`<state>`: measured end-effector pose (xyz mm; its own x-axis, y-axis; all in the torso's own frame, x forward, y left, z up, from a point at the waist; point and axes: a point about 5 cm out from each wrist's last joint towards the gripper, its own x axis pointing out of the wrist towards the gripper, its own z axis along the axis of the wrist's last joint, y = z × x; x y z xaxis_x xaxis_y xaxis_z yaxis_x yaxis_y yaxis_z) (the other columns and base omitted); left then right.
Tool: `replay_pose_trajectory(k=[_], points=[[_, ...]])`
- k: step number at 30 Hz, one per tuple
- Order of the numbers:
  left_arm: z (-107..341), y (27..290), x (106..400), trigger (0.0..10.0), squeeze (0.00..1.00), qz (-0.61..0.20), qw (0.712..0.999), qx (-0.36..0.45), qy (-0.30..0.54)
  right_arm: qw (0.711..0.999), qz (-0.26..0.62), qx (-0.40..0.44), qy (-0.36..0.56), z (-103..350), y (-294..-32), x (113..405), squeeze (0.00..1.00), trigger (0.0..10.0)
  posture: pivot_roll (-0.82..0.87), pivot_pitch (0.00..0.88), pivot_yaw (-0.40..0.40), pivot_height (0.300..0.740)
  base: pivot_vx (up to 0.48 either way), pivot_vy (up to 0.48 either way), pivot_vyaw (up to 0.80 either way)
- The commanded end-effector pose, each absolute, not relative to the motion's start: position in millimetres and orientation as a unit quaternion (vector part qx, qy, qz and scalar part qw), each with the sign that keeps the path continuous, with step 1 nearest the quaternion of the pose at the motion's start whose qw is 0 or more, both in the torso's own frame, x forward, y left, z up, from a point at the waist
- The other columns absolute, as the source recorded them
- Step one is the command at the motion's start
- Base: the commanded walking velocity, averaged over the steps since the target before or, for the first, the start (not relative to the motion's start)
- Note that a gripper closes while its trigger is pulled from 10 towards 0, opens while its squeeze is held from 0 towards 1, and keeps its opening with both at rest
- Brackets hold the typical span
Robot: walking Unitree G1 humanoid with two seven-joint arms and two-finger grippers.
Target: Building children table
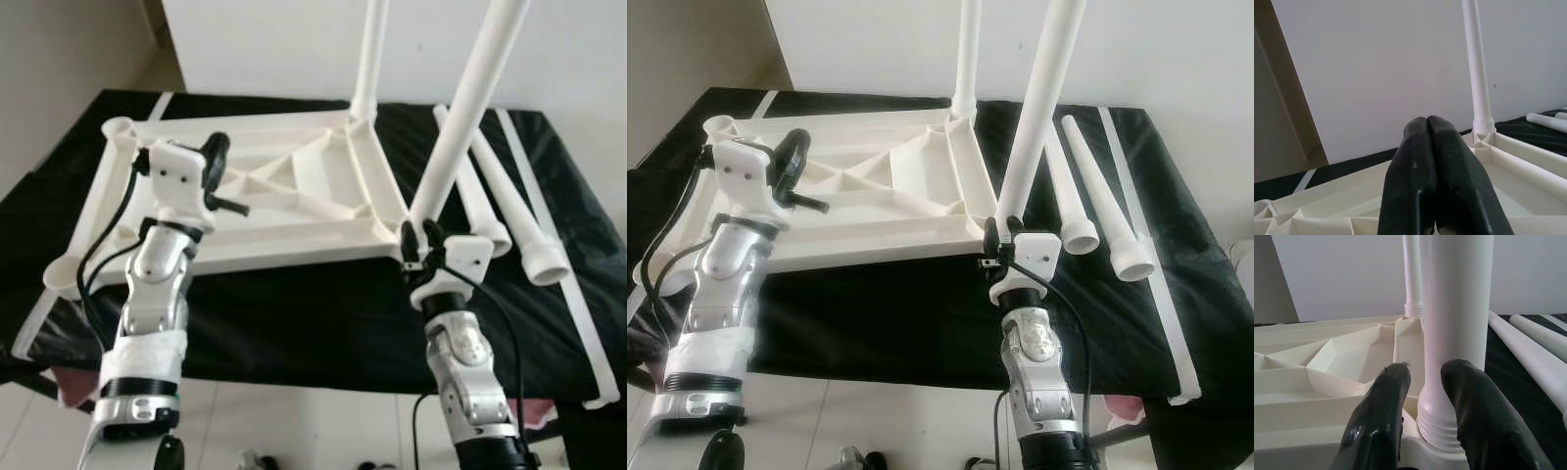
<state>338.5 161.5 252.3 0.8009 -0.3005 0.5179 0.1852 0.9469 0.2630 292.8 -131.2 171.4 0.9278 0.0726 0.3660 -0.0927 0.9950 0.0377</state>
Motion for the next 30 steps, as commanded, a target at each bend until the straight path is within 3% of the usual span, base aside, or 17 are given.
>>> replay_pose_trajectory(k=[1,30], points=[[252.8,164.9,338.1,10.0,0.0,-0.093,0.948,0.095,-0.288,0.982,0.037,0.034,-0.182,170.1,-132.0,294.0,0.0,10.0,-0.06,0.137,0.006,0.74,0.0,0.0,0.0],[254.4,165.3,340.4,10.0,0.0,-0.096,0.949,0.097,-0.286,0.982,0.023,0.035,-0.187,171.5,-135.3,295.7,0.0,10.0,-0.06,0.145,0.022,0.74,0.0,0.0,0.0]])
